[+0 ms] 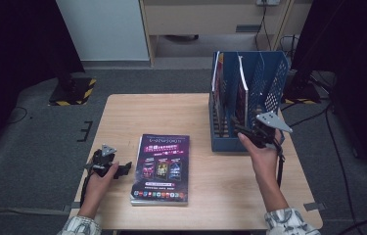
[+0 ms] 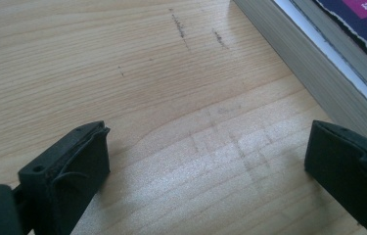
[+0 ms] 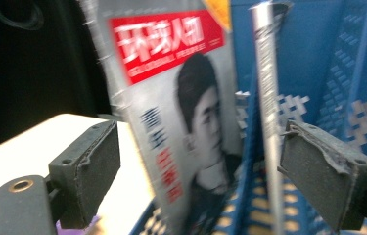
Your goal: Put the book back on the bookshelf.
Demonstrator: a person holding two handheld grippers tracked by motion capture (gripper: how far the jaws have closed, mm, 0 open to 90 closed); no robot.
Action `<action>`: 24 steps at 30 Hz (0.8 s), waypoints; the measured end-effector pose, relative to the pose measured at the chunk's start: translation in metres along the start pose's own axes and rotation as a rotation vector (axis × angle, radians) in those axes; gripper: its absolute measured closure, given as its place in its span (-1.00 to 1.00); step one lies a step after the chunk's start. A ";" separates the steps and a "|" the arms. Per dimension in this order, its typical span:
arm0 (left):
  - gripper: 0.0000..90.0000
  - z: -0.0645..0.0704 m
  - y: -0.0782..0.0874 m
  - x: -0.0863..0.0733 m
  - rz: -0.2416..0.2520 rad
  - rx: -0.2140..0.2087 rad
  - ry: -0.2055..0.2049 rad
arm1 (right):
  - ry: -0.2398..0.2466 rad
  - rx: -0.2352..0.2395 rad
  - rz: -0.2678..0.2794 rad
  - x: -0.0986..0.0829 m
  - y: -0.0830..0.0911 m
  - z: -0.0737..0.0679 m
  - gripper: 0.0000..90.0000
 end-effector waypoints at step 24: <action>-0.77 0.017 0.026 0.024 0.119 -0.073 0.013 | 0.116 0.260 -0.156 -0.064 -0.003 -0.107 -0.23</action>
Point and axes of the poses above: each handheld gripper's, and its own axes: y roughly backward along the jaws, x roughly out of its top, z roughly to its right, the point moved 9 cm from there along -y, roughly forward along the jaws, and after that the axes turned 5 degrees about y, right-handed, at the moved point
